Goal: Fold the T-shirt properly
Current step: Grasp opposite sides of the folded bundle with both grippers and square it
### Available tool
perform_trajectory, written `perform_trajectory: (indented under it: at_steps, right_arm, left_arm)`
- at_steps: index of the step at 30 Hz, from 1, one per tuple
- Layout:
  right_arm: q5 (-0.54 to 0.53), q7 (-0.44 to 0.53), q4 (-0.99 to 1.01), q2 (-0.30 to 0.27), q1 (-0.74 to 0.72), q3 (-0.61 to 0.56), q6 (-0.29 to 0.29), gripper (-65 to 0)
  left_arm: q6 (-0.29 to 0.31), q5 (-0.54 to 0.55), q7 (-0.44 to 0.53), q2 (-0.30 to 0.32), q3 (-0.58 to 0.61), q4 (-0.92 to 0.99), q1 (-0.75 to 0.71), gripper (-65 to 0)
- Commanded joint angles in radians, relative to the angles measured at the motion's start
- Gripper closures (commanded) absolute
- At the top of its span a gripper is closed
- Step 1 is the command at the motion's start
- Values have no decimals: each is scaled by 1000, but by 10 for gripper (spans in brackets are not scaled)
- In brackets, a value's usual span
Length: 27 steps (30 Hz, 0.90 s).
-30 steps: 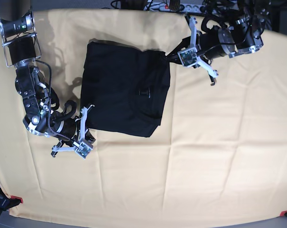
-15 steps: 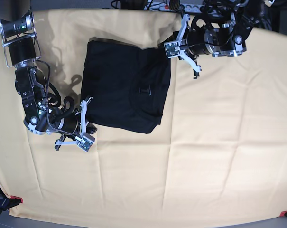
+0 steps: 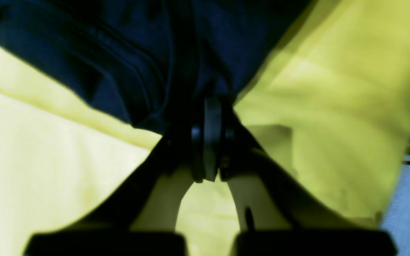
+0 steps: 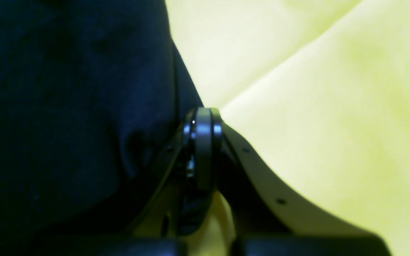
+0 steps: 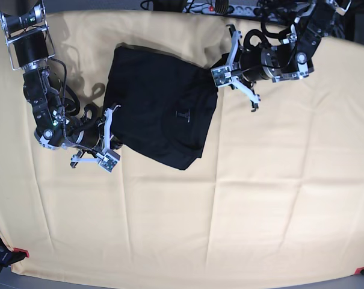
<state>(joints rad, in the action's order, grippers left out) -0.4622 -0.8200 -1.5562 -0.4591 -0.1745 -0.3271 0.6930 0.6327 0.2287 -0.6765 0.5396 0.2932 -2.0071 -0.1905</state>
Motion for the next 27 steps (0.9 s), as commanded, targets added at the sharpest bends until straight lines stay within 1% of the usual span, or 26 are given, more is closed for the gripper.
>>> perform_trajectory:
  at_steps: [1,3,6,9,11,15,18,21,23,25,27]
  right_arm:
    - [-9,1,-13,-10,-11,7,5,0]
    - [-10,-23,-13,-10,-9,7,5,0]
    - [-11,-45,-21,-15,-5,7,-20,0]
    - [-13,-58,-22,-27,0,7,-21,0]
    - [-21,-80,-22,-32,0,7,-23,0]
    - [-117,-123,-32,-67,0,7,-23,0]
    - [-188,-143,-41,-95,0,7,-23,0]
    - [-260,-182,-42,-109,19,7,-23,0]
    - [-266,-187,-42,-109,53,7,-17,0]
    - [-266,-187,-52,-109,92,7,0,0]
    - [-266,-187,-81,-109,133,7,1,0]
  left_arm:
    - [-5,7,23,9,-6,5,17,0]
    - [-5,8,36,9,-6,53,35,0]
    - [-5,8,80,9,-6,140,65,0]
    - [-5,8,128,9,-6,217,104,0]
    - [-5,12,131,9,-5,248,131,0]
    - [-5,16,122,9,-5,249,167,0]
    - [-5,46,108,9,-5,226,175,0]
    - [-5,48,109,9,-5,211,183,0]
    - [-5,40,108,9,-5,211,200,0]
    - [-5,37,109,9,-5,217,220,0]
    - [-6,37,130,9,-5,237,243,0]
